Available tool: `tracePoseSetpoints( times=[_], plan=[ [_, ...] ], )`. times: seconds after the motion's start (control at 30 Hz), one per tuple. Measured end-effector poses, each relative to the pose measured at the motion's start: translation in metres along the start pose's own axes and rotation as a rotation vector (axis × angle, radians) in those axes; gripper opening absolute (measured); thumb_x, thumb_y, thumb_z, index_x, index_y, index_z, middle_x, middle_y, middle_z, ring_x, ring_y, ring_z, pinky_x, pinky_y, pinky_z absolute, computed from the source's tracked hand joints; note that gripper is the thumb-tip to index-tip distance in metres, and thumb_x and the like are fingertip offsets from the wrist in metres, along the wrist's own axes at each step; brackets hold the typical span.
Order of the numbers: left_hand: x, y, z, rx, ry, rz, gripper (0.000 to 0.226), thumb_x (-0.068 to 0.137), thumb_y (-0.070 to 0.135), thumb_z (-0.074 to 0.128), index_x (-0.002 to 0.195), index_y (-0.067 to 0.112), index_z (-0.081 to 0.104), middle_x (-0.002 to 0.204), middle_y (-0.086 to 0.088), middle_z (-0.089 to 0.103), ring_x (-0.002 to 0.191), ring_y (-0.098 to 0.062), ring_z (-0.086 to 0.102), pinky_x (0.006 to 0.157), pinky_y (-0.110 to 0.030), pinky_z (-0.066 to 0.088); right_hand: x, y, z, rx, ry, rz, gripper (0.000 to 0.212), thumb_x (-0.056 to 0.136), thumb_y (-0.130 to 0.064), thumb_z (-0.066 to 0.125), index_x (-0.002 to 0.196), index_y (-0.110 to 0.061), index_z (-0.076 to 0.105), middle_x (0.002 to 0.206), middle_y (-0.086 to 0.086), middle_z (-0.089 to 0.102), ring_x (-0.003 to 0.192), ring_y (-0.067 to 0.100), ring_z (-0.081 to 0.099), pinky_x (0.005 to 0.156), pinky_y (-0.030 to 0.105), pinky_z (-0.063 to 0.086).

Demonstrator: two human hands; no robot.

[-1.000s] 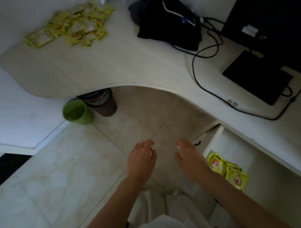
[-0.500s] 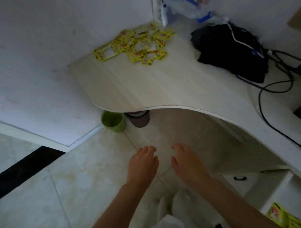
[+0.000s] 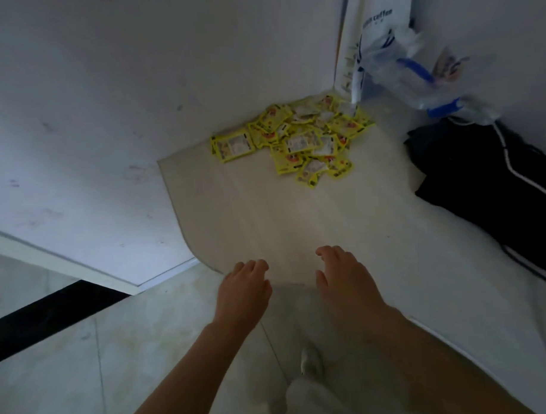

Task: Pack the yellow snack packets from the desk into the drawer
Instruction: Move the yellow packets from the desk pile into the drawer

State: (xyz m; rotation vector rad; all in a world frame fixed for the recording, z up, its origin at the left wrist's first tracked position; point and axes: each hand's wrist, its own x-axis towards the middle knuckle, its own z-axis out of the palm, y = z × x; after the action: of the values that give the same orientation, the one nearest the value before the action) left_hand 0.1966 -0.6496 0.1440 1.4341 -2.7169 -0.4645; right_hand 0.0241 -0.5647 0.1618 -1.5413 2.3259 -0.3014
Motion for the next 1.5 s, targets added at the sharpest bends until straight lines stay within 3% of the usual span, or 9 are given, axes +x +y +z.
tracePoseSetpoints(
  times=[0.13, 0.5, 0.67, 0.87, 1.03, 1.23, 1.5],
  plan=[
    [0.05, 0.002, -0.008, -0.029, -0.013, -0.042, 0.031, 0.094, 0.029, 0.049, 0.125, 0.024, 0.053, 0.115, 0.006, 0.062, 0.105, -0.014, 0.055, 0.086, -0.031, 0.05, 0.06, 0.009, -0.024, -0.042, 0.002, -0.091, 0.04, 0.095, -0.027, 0.042, 0.134, -0.019, 0.041, 0.122, 0.002, 0.053, 0.106, 0.022, 0.053, 0.084, 0.036, 0.047],
    [0.188, -0.047, -0.03, 0.02, -0.034, -0.01, 0.03, 0.092, 0.028, 0.05, 0.122, 0.023, 0.054, 0.116, 0.006, 0.061, 0.113, -0.016, 0.052, 0.087, -0.032, 0.048, 0.198, 0.013, -0.05, -0.132, -0.006, -0.095, 0.037, 0.092, -0.028, 0.049, 0.127, -0.017, 0.046, 0.116, 0.004, 0.054, 0.104, 0.026, 0.054, 0.08, 0.039, 0.049],
    [0.256, -0.081, -0.044, 0.07, -0.12, 0.043, 0.031, 0.094, 0.028, 0.048, 0.124, 0.021, 0.052, 0.123, 0.003, 0.055, 0.117, -0.019, 0.048, 0.089, -0.033, 0.045, 0.258, 0.009, -0.048, -0.198, -0.037, -0.099, 0.031, 0.088, -0.021, 0.052, 0.116, -0.008, 0.054, 0.106, 0.013, 0.058, 0.095, 0.033, 0.058, 0.069, 0.042, 0.053],
    [0.327, -0.114, -0.057, 0.102, -0.19, 0.03, 0.033, 0.095, 0.027, 0.048, 0.126, 0.018, 0.051, 0.128, 0.0, 0.05, 0.12, -0.022, 0.046, 0.09, -0.036, 0.046, 0.322, 0.005, -0.047, -0.281, -0.071, -0.081, 0.021, 0.083, -0.016, 0.061, 0.101, -0.008, 0.056, 0.087, 0.01, 0.057, 0.074, 0.028, 0.058, 0.051, 0.034, 0.043],
    [0.366, -0.134, -0.05, 0.121, -0.218, -0.01, 0.029, 0.092, 0.027, 0.052, 0.118, 0.015, 0.056, 0.131, -0.001, 0.046, 0.122, -0.024, 0.044, 0.09, -0.039, 0.048, 0.36, 0.016, -0.042, -0.31, -0.149, -0.062, 0.03, 0.092, -0.02, 0.048, 0.12, -0.012, 0.046, 0.11, 0.007, 0.054, 0.099, 0.025, 0.056, 0.07, 0.032, 0.05],
    [0.407, -0.143, -0.038, 0.058, -0.186, -0.051, 0.051, 0.086, 0.026, 0.061, 0.133, 0.015, 0.046, 0.141, -0.003, 0.042, 0.129, -0.027, 0.038, 0.097, -0.039, 0.044, 0.412, 0.039, -0.03, -0.35, -0.224, -0.041, 0.05, 0.094, -0.036, 0.049, 0.133, -0.007, 0.038, 0.132, 0.012, 0.044, 0.122, 0.03, 0.045, 0.099, 0.036, 0.043],
    [0.447, -0.154, -0.028, 0.037, -0.213, -0.108, 0.063, 0.079, 0.034, 0.071, 0.133, 0.02, 0.042, 0.136, -0.003, 0.044, 0.125, -0.027, 0.042, 0.094, -0.039, 0.045, 0.461, 0.048, -0.02, -0.381, -0.339, -0.04, 0.079, 0.084, -0.037, 0.068, 0.145, -0.01, 0.026, 0.144, 0.012, 0.034, 0.134, 0.035, 0.033, 0.107, 0.043, 0.039]
  ],
)
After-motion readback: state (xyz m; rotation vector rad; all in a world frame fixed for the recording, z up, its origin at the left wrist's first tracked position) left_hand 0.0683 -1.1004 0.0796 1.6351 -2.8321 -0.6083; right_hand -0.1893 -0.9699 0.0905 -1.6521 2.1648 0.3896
